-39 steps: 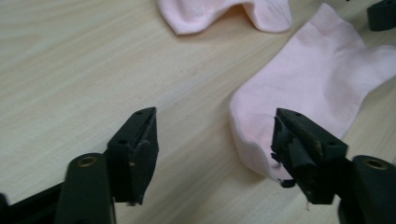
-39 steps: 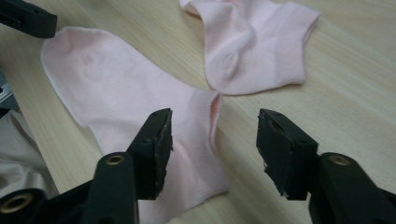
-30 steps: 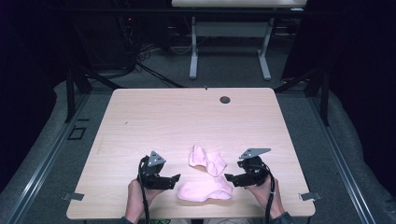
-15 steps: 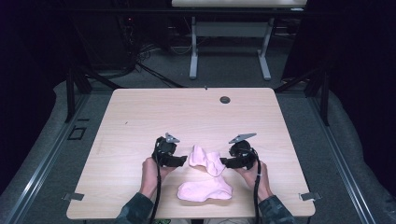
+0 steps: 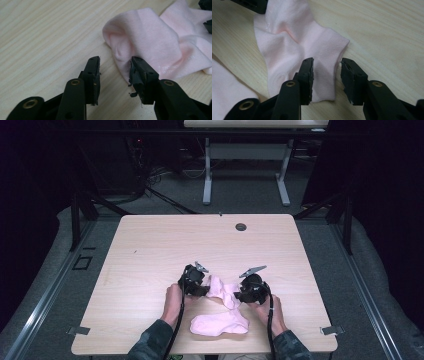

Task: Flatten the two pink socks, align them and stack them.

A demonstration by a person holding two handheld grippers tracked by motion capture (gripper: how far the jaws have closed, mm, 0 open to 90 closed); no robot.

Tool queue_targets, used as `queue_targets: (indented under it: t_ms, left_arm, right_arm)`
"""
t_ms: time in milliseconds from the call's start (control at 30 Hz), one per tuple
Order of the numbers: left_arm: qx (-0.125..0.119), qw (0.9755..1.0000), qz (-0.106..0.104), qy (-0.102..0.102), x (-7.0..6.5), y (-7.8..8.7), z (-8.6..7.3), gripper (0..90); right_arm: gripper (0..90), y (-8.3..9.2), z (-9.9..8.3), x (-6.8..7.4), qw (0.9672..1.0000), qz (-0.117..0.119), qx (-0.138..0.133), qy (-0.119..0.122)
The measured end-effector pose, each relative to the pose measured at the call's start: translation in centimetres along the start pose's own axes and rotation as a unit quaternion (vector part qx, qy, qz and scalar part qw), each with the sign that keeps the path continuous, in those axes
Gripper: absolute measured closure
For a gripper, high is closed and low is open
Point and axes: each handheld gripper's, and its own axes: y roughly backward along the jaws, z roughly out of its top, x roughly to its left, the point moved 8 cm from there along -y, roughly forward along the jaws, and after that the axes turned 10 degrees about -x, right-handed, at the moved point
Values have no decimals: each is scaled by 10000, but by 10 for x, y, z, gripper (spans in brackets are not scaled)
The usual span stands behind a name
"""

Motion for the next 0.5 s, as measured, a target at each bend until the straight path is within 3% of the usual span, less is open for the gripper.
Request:
queue_targets:
  t_ms: [167, 233, 367, 500]
  left_arm:
    - [2, 9997, 42, -236, -7, -2, 2, 683]
    - [-2, 9992, 79, -382, -12, -3, 3, 755]
    - [-50, 9986, 134, -509, -15, -6, 5, 853]
    - [-157, 9976, 229, -632, -17, -8, 5, 873]
  right_arm:
    - [665, 0, 0, 1, 9999, -94, -4, 72]
    - [708, 1, -1, 0, 9996, -178, 22, 198]
    - [773, 1, -3, 2, 9997, -144, -32, 184]
    - [825, 1, -3, 4, 9998, -59, -153, 74]
